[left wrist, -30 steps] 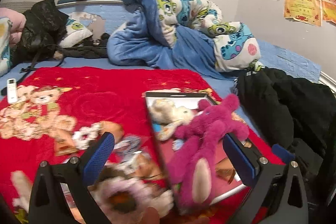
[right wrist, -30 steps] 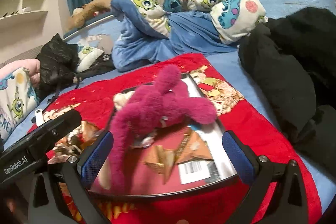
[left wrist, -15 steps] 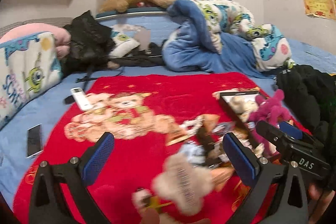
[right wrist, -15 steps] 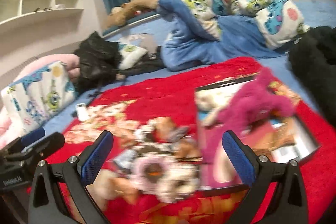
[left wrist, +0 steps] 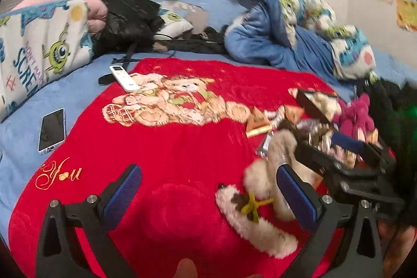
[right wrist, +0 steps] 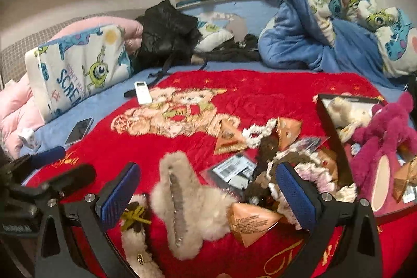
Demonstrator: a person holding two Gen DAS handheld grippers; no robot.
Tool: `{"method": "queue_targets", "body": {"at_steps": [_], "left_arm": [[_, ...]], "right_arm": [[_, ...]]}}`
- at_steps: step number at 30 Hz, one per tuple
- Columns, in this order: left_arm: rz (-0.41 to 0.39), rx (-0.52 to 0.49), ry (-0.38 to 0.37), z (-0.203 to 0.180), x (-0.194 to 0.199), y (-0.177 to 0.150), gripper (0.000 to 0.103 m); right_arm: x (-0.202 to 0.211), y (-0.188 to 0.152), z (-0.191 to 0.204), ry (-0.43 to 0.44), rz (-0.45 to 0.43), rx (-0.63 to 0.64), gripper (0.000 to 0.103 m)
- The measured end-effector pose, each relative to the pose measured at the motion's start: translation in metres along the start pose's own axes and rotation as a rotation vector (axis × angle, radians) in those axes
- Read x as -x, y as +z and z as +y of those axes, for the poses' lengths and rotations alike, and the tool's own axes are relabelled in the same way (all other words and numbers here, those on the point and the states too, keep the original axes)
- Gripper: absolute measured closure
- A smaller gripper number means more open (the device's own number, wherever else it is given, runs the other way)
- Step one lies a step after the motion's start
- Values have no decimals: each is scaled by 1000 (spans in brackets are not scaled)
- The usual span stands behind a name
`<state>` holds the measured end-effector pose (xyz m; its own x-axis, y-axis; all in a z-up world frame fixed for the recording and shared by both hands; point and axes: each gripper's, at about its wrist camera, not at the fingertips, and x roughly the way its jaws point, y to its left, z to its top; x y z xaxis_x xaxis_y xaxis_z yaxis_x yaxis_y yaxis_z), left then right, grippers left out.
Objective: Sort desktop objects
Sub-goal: 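Withdraw both grippers from the box back toward the pile of items, then grasp the white plush with yellow bow with the left gripper while the right gripper grasps the beige fluffy plush, then lift the white plush with the left gripper while the right gripper lifts the beige fluffy plush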
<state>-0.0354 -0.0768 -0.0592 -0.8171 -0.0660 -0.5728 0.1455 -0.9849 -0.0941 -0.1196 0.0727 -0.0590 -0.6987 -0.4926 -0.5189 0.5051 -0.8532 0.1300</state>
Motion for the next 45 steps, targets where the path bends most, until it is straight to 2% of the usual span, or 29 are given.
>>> {"method": "queue_targets", "body": {"at_steps": [2,4,7,15,16,19,20,23,25,29,31,33,34,35,36,39,45], "left_arm": [[3,-49,31,-7,-3,-9,0],[56,-64,-3,-10,-14,-18,0],[127,-44,-35,-13,-32,-26,0],[218,-43,-23,-25,-61,-41,0],[231,-33,-25,-24,-65,-42,0],[251,19,-51,-15,-75,-46,0],[257,25,-55,-14,-76,-47,0],[270,-7,-25,-22,-78,-48,0],[281,-25,-9,-26,-81,-47,0],[288,-17,-21,-26,-83,-46,1],[279,-24,-38,-27,-80,-47,7],[263,-45,-61,-31,-76,-48,24],[251,-67,-69,-36,-73,-48,30],[247,-76,-80,-39,-71,-49,43],[242,-84,-96,-42,-67,-50,48],[215,-114,-63,-48,-60,-51,52],[202,-109,-49,-50,-52,-52,56]], "right_arm": [[-7,-1,0,28,19,-4,0],[-15,-3,4,21,39,19,0],[-28,-8,10,2,76,51,0],[-48,-23,26,-3,155,126,2],[-50,-24,26,-4,160,129,4],[-57,-27,23,-28,194,115,21],[-59,-28,22,-35,205,110,29],[-62,-31,21,-38,219,113,47],[-63,-33,23,-55,221,126,48],[-63,-34,24,-64,221,128,49],[-63,-34,24,-66,218,130,49],[-63,-35,24,-70,214,134,49],[-63,-35,25,-74,213,135,49],[-63,-35,26,-81,210,141,49],[-63,-35,28,-89,206,150,49],[-60,-35,30,-83,191,158,50],[-52,-32,33,-103,161,156,51]]}}
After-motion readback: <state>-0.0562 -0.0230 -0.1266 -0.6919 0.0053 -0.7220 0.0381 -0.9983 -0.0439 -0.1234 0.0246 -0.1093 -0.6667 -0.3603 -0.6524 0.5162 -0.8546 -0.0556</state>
